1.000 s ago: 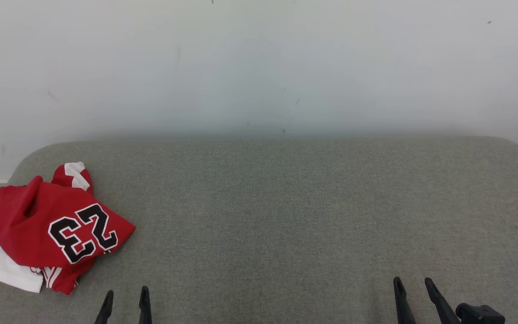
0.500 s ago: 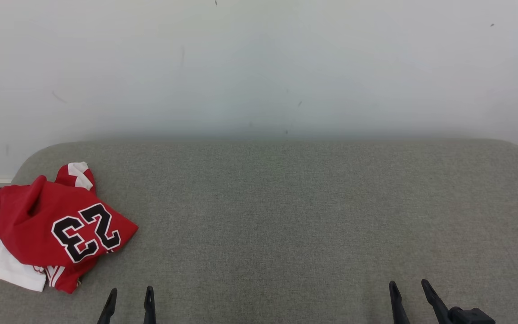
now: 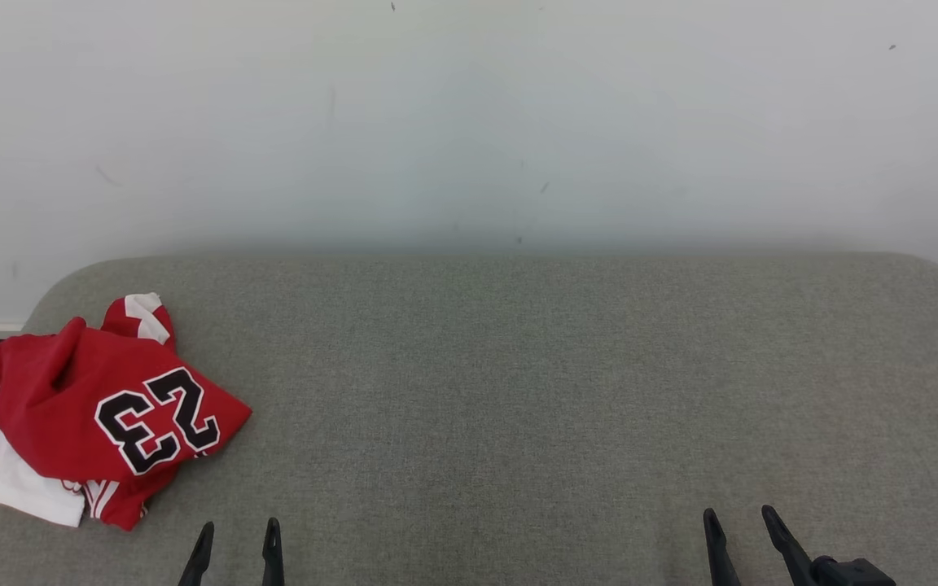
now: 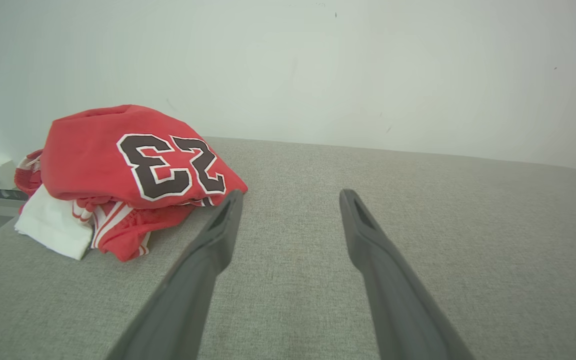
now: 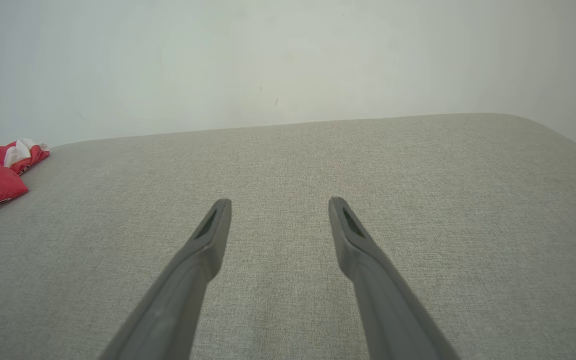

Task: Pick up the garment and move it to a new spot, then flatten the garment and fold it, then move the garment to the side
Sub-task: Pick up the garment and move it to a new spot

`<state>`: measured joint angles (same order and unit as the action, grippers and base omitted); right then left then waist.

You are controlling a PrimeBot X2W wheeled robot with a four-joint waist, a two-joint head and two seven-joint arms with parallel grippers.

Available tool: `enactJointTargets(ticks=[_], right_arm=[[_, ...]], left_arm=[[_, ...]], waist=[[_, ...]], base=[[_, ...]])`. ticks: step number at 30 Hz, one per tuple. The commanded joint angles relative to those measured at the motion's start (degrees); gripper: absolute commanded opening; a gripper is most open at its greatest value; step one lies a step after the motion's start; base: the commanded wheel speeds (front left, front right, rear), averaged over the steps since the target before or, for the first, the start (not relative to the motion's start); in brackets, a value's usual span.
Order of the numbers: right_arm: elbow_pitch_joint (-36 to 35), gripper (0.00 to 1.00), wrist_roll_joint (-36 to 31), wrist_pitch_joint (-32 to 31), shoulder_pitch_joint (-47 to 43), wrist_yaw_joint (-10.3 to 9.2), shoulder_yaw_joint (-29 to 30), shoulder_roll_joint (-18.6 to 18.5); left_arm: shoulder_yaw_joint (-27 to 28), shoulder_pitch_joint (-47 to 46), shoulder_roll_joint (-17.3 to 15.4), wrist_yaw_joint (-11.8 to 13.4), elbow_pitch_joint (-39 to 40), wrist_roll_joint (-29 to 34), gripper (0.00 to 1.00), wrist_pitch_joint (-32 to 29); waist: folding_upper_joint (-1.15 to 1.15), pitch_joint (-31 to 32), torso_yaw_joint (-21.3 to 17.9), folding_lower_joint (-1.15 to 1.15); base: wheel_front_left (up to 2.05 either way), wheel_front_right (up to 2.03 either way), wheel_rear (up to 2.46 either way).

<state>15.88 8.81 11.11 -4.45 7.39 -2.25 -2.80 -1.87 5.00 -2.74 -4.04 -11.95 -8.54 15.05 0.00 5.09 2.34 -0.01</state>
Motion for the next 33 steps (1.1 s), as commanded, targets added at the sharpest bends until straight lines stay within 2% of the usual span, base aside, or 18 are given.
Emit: enactJointTargets(ticks=[1,6,11,27,33], right_arm=[[0.11,1.0,-0.57,0.23,-0.11,0.19,0.07,-0.15],[-0.28,1.0,-0.6,0.27,-0.48,0.19,0.36,-0.15],[-0.7,1.0,-0.45,0.5,-0.74,0.19,0.36,-0.13],[0.42,1.0,2.22,2.1,-0.43,0.19,-2.3,-0.13],[1.06,1.0,2.01,2.44,0.92,0.19,-3.91,-0.13]], left_arm=[[-0.14,0.78,-0.26,0.19,0.14,0.28,1.0,0.2],[-0.03,0.39,-0.26,0.45,0.23,-0.28,1.0,0.2],[0.47,0.03,-0.26,-0.11,0.63,0.31,1.0,0.2],[3.66,2.19,-1.01,-0.87,1.33,1.81,1.0,0.2],[5.55,2.94,-0.92,-0.62,2.25,0.98,1.0,0.2]], waist=[[0.0,-0.09,0.14,0.01],[0.0,-0.27,1.17,0.01],[0.0,-0.04,4.5,0.01],[0.0,0.42,20.99,0.01],[0.0,-0.87,24.85,0.01]], base=[[0.0,0.0,0.0],[0.0,0.0,0.0],[0.0,0.0,0.0],[0.0,0.0,0.0],[0.0,0.0,0.0]])
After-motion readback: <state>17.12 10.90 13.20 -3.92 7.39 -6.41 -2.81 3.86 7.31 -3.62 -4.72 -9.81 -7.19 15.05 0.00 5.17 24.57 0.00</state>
